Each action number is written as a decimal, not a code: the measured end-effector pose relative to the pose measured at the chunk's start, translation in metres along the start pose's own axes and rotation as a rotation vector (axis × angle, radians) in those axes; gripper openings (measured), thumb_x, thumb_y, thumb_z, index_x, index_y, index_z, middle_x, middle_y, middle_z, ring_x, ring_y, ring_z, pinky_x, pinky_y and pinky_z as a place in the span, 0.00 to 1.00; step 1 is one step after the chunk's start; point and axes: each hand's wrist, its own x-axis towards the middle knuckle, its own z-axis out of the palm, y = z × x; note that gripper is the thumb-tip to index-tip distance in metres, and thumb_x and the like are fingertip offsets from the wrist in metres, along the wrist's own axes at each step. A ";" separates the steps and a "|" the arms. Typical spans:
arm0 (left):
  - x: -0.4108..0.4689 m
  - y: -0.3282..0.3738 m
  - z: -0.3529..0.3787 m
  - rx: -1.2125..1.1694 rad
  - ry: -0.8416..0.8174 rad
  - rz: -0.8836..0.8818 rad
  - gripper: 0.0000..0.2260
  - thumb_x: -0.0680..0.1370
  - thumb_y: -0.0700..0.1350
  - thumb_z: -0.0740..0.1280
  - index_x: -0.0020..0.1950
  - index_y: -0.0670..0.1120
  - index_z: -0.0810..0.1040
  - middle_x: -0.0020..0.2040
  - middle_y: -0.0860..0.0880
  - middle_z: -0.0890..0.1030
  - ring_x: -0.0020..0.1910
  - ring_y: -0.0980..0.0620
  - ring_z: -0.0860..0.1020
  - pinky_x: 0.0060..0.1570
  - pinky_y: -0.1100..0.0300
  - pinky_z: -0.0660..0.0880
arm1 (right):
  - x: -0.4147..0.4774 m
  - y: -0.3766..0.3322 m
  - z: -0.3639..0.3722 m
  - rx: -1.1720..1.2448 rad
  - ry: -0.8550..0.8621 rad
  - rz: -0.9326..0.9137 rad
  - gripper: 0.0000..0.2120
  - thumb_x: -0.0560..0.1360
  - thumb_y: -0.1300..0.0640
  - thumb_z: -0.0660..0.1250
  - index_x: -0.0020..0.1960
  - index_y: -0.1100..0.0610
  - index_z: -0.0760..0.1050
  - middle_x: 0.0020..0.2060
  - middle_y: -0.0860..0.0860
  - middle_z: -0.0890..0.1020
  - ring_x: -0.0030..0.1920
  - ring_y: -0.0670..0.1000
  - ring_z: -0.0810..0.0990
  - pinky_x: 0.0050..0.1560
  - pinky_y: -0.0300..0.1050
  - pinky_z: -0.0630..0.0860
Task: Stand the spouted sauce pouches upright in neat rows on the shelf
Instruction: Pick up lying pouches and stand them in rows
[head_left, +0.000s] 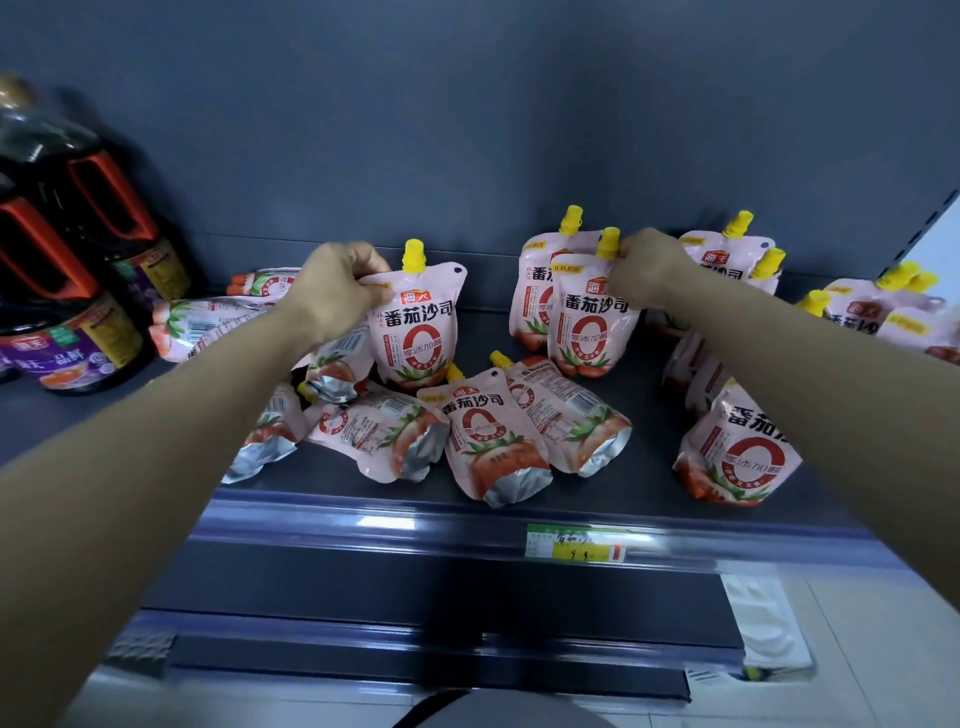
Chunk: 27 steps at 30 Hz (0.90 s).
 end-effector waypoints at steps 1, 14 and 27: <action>0.000 -0.001 0.001 -0.005 0.018 -0.006 0.12 0.75 0.33 0.66 0.35 0.47 0.71 0.34 0.52 0.75 0.29 0.62 0.73 0.30 0.71 0.69 | 0.000 0.000 0.000 -0.003 0.005 0.000 0.12 0.77 0.65 0.57 0.58 0.67 0.74 0.37 0.56 0.73 0.44 0.56 0.72 0.44 0.45 0.70; -0.005 0.015 0.014 0.231 0.347 0.084 0.15 0.74 0.38 0.65 0.61 0.40 0.73 0.59 0.39 0.73 0.57 0.42 0.74 0.58 0.55 0.70 | 0.003 0.009 0.000 0.024 -0.011 -0.040 0.11 0.77 0.64 0.59 0.56 0.66 0.75 0.44 0.57 0.75 0.45 0.55 0.73 0.47 0.46 0.73; -0.011 0.037 0.122 0.604 -0.566 -0.004 0.13 0.75 0.47 0.66 0.55 0.40 0.78 0.53 0.44 0.80 0.46 0.48 0.75 0.47 0.55 0.72 | -0.003 0.018 -0.005 -0.069 -0.070 -0.148 0.10 0.76 0.64 0.61 0.55 0.66 0.76 0.44 0.57 0.77 0.43 0.54 0.73 0.37 0.42 0.68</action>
